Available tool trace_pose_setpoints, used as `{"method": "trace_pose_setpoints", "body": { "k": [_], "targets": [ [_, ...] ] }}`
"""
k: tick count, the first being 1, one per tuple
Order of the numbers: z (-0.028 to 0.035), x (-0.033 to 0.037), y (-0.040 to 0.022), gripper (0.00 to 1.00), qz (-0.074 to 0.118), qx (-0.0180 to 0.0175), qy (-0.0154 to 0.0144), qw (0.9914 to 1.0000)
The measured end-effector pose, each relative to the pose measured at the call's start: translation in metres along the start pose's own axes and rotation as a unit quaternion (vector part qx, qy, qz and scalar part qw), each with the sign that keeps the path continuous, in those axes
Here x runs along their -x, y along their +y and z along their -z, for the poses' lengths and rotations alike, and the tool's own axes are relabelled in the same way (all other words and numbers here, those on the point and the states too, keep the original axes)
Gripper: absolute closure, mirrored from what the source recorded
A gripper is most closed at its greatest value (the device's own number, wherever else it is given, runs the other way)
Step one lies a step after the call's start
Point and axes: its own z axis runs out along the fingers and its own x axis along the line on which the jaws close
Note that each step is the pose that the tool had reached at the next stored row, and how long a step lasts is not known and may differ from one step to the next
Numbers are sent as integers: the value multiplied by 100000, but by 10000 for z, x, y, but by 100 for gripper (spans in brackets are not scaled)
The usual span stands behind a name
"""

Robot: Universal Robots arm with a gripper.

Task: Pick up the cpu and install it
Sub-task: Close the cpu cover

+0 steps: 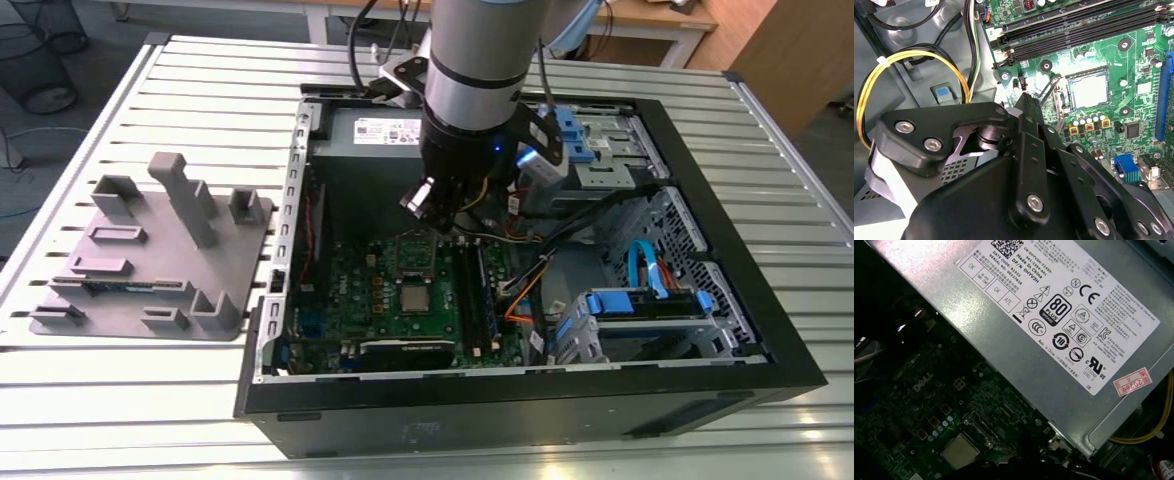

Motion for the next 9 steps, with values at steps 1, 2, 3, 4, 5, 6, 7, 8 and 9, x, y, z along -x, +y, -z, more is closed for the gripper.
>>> {"method": "trace_pose_setpoints", "body": {
  "k": [1,2,3,4,5,6,7,8,9],
  "targets": [
    [2,-1,-1,89,17,0,2,100000],
    [3,-2,-2,89,36,1,0,100000],
    [5,-3,-3,89,53,0,1,100000],
    [6,-4,-4,89,70,2,1,100000],
    [8,-5,-5,89,86,2,0,100000],
    [10,-5,-6,89,104,2,3,100000],
    [11,-6,-6,89,120,1,5,100000],
    [13,-7,-7,89,135,2,8,100000],
    [14,-8,-8,89,156,3,5,100000]
  ]
}}
